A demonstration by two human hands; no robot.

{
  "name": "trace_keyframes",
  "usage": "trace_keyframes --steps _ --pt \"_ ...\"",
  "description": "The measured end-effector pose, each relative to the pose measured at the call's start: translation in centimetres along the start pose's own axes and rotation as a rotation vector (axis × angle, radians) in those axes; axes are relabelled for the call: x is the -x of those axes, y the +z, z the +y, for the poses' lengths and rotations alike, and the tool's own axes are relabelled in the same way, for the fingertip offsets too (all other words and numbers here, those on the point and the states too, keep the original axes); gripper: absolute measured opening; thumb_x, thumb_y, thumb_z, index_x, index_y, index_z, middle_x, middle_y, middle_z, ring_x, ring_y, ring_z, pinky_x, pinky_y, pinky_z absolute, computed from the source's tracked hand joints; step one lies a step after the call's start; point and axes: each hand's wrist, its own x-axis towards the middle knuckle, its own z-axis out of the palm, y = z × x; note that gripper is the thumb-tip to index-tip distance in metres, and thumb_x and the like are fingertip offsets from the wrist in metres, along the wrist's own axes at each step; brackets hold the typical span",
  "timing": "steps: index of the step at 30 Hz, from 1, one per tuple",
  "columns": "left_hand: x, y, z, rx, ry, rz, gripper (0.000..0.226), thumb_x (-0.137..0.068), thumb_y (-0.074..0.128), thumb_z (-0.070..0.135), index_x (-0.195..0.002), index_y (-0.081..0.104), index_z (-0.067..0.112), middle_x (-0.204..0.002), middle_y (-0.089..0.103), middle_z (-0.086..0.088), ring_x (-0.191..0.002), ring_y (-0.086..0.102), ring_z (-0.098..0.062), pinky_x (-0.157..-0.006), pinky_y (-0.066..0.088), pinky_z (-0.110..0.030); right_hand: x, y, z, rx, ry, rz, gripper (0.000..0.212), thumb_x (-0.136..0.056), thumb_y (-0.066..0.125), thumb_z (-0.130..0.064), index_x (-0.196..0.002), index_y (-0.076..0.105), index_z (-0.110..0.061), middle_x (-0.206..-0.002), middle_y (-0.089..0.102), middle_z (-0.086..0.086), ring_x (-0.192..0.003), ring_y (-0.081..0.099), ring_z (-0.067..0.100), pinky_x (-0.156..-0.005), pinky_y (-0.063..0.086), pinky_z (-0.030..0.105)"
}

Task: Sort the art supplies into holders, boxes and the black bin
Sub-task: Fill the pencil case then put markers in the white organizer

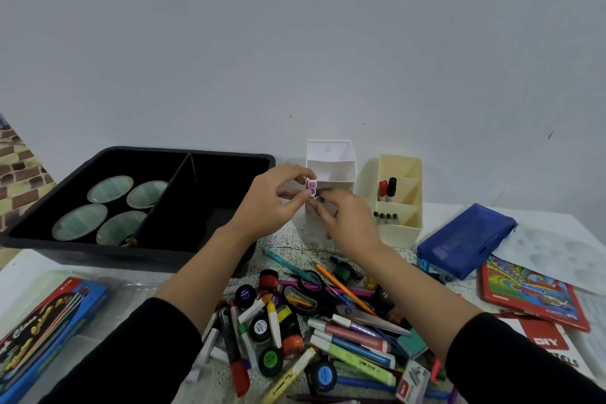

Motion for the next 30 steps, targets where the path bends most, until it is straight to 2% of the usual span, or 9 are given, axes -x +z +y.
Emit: trace_keyframes --steps 7,11,14,17,20,22,25,28,30 --pt "-0.1 0.4 0.5 -0.014 -0.026 0.061 0.025 -0.097 0.068 0.026 -0.120 0.063 0.033 -0.104 0.062 -0.002 -0.074 0.075 -0.018 -0.065 0.058 -0.034 -0.2 -0.3 -0.2 -0.024 0.026 -0.044 0.032 -0.101 0.054 -0.044 -0.115 0.073 -0.022 -0.108 0.071 -0.002 -0.068 0.062 0.014 -0.068 0.051 0.033" --pt "0.4 0.4 -0.3 -0.051 -0.018 -0.002 0.046 -0.094 0.072 0.022 -0.135 0.056 0.033 -0.118 0.059 0.002 -0.091 0.074 -0.010 -0.084 0.059 -0.029 -0.3 -1.0 -0.6 -0.070 0.043 -0.083 0.038 -0.100 0.053 -0.047 -0.118 0.072 -0.019 -0.115 0.069 -0.002 -0.059 0.053 0.002 -0.075 0.054 0.034" --pt "0.6 0.9 -0.5 -0.027 -0.048 0.013 0.046 -0.094 0.071 0.019 -0.133 0.056 0.038 -0.115 0.059 0.003 -0.093 0.073 -0.016 -0.083 0.058 -0.025 -0.3 -1.3 -0.6 -0.081 0.027 -0.089 0.039 -0.099 0.054 -0.046 -0.118 0.072 -0.016 -0.115 0.069 -0.002 -0.058 0.046 -0.008 -0.073 0.050 0.029" --pt "0.3 1.0 -0.1 0.008 -0.079 0.025 0.042 -0.091 0.074 0.016 -0.123 0.059 0.039 -0.111 0.061 0.001 -0.090 0.073 -0.018 -0.081 0.058 -0.024 -0.5 -1.2 -0.3 -0.078 0.013 -0.099 0.030 -0.100 0.058 -0.035 -0.116 0.073 -0.014 -0.112 0.072 0.002 -0.064 0.056 0.004 -0.073 0.050 0.033" --pt "0.1 0.6 0.2 0.014 -0.094 -0.004 0.037 -0.092 0.074 0.018 -0.121 0.059 0.037 -0.110 0.063 0.000 -0.083 0.075 -0.016 -0.079 0.059 -0.025 -0.8 -1.2 0.1 -0.061 0.019 -0.109 0.024 -0.099 0.061 -0.030 -0.113 0.075 -0.017 -0.106 0.076 0.002 -0.092 0.066 0.021 -0.084 0.052 0.040" --pt "0.0 0.5 0.5 0.036 -0.111 -0.014 0.032 -0.094 0.072 0.021 -0.119 0.060 0.036 -0.109 0.063 -0.003 -0.077 0.076 -0.016 -0.073 0.057 -0.023 -0.9 -1.2 0.1 -0.065 0.016 -0.118 0.023 -0.099 0.061 -0.028 -0.114 0.075 -0.017 -0.106 0.076 0.002 -0.095 0.066 0.022 -0.084 0.051 0.039" --pt "-0.1 0.6 0.5 -0.003 -0.101 0.016 0.028 -0.094 0.071 0.020 -0.115 0.060 0.035 -0.105 0.065 -0.004 -0.071 0.076 -0.015 -0.066 0.058 -0.031 -0.9 -1.1 0.0 -0.061 0.007 -0.124 0.023 -0.099 0.061 -0.026 -0.114 0.075 -0.016 -0.105 0.076 0.003 -0.095 0.066 0.022 -0.083 0.050 0.037" --pt "-0.3 0.8 0.5 -0.025 -0.112 0.024 0.031 -0.093 0.073 0.017 -0.114 0.060 0.036 -0.102 0.066 -0.003 -0.072 0.076 -0.016 -0.072 0.062 -0.044 -0.9 -1.2 0.1 -0.098 0.010 -0.125 0.023 -0.098 0.063 -0.024 -0.115 0.075 -0.015 -0.108 0.075 0.003 -0.097 0.066 0.022 -0.087 0.050 0.038" --pt "-0.3 0.6 0.5 -0.040 -0.116 0.009 0.032 -0.092 0.073 0.019 -0.114 0.060 0.039 -0.102 0.066 -0.002 -0.072 0.076 -0.017 -0.074 0.062 -0.043 -0.9 -1.3 0.2 -0.105 0.010 -0.128 0.023 -0.098 0.064 -0.024 -0.117 0.074 -0.016 -0.111 0.075 0.003 -0.100 0.066 0.021 -0.089 0.050 0.037"
